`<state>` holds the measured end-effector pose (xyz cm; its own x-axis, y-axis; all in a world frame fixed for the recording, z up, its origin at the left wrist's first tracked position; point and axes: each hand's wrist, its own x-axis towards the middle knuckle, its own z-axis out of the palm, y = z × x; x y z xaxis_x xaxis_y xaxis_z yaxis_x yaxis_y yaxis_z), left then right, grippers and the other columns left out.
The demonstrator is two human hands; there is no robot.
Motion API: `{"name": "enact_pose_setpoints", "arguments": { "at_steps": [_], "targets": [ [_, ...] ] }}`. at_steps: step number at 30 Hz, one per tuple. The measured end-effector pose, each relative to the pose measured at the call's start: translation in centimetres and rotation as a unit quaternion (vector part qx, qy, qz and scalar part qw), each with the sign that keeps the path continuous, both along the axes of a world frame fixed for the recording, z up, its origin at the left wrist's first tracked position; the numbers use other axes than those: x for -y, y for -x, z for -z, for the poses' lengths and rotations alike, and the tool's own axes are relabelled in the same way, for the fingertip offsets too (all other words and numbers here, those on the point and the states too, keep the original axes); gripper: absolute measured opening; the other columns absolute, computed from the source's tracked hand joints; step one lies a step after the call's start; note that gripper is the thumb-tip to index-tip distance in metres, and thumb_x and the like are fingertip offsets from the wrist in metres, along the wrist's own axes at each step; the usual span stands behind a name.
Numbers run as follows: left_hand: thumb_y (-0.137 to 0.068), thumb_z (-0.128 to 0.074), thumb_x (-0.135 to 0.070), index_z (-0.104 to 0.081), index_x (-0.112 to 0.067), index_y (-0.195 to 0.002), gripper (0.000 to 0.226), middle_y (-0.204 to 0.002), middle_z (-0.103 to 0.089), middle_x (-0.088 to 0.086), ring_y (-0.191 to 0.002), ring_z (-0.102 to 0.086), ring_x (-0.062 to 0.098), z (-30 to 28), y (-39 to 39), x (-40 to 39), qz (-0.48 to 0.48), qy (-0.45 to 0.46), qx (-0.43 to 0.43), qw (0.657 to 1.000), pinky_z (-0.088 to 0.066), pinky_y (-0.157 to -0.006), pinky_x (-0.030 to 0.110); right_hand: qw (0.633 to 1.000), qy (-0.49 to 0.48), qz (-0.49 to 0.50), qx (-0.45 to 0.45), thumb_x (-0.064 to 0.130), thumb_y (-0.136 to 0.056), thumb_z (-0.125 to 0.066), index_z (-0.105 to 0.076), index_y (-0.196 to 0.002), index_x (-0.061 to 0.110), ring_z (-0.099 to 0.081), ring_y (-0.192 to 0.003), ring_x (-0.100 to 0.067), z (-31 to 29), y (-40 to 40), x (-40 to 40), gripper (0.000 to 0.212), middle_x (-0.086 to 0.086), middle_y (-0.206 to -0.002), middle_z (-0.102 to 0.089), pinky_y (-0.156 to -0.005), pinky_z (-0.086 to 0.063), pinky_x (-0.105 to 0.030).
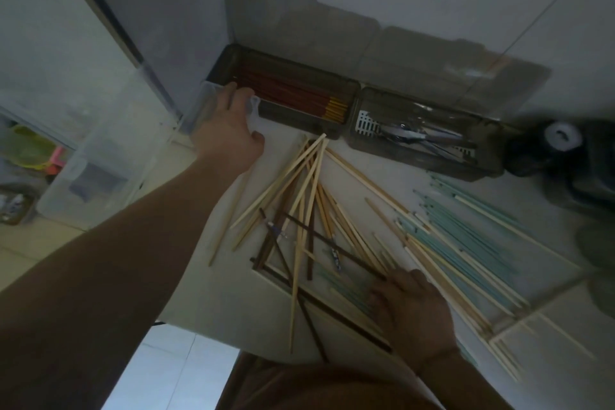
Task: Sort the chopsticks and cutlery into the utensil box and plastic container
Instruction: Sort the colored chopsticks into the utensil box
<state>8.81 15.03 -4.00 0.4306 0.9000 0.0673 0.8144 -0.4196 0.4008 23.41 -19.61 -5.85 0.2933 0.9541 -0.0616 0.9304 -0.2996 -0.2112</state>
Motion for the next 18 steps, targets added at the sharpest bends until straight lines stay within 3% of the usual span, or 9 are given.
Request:
{"name": "enact_pose_setpoints", "arguments": {
  "at_steps": [5,9,13,18],
  "targets": [
    [-0.077,-0.062,-0.030,-0.036,-0.030,-0.138,0.066,-0.153,-0.028,-0.004,-0.127,-0.047,0.027,0.0,-0.1,-0.1,-0.004,0.002,-0.001,1.000,-0.051,-0.088,0.047,0.996,0.007,-0.010,0.085,0.021,-0.068,-0.065,-0.066,-0.064,0.019,-0.054,-0.068,-0.026,-0.3,0.7,-0.3,0.005,-0.001,-0.073,-0.057,-0.052,-0.042,-0.034],
    [-0.077,-0.063,-0.030,-0.036,-0.029,-0.139,0.068,-0.153,-0.028,-0.003,-0.129,-0.045,0.025,0.3,0.0,-0.1,-0.002,-0.008,-0.002,1.000,-0.051,-0.090,0.046,0.994,0.025,-0.021,0.106,0.017,-0.067,-0.051,-0.061,-0.058,0.016,-0.054,-0.065,-0.027,-0.2,1.1,-0.2,0.014,-0.004,-0.071,-0.056,-0.048,-0.036,-0.030],
    [-0.077,-0.063,-0.030,-0.036,-0.028,-0.140,0.069,-0.153,-0.028,-0.003,-0.130,-0.044,0.025,0.5,0.1,-0.2,0.002,-0.009,0.003,1.000,-0.051,-0.090,0.047,0.993,0.055,-0.014,0.104,0.017,-0.060,-0.065,-0.061,-0.056,0.016,-0.055,-0.065,-0.026,-0.6,1.2,-0.6,0.006,-0.003,-0.071,-0.055,-0.042,-0.031,-0.026],
    [-0.076,-0.062,-0.032,-0.035,-0.029,-0.140,0.069,-0.154,-0.028,-0.004,-0.129,-0.045,0.025,0.6,0.1,-0.4,-0.001,-0.010,-0.002,1.000,-0.051,-0.091,0.047,0.991,0.107,-0.010,0.077,0.018,-0.046,-0.086,-0.060,-0.054,0.014,-0.057,-0.062,-0.026,-2.1,1.1,-1.1,0.028,-0.004,-0.067,-0.055,-0.034,-0.033,-0.027]
  ]
}}
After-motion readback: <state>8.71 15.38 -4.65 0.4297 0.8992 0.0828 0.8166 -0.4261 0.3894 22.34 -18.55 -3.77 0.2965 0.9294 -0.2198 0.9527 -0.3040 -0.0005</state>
